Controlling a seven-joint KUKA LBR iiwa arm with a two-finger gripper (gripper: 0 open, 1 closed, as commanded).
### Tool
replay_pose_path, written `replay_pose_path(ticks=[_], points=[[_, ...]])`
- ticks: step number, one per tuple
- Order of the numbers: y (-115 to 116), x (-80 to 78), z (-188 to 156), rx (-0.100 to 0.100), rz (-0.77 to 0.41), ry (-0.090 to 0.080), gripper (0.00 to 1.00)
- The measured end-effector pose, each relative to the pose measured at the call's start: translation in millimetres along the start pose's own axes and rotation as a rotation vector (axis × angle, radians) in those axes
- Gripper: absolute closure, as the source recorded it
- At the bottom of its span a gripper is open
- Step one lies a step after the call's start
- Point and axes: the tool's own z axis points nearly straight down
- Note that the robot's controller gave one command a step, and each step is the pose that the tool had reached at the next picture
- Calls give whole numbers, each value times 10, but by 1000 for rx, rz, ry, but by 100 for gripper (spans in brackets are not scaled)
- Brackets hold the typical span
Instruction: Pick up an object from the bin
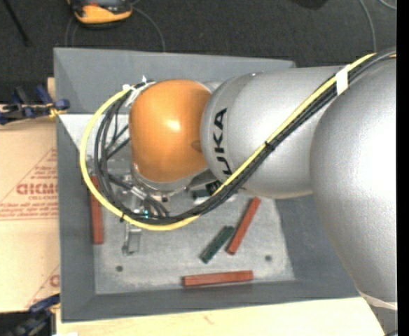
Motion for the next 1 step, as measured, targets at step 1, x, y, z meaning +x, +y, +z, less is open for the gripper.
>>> replay_pose_path(ticks=[1], points=[[-3,-8,-17,-1,1,-3,0]])
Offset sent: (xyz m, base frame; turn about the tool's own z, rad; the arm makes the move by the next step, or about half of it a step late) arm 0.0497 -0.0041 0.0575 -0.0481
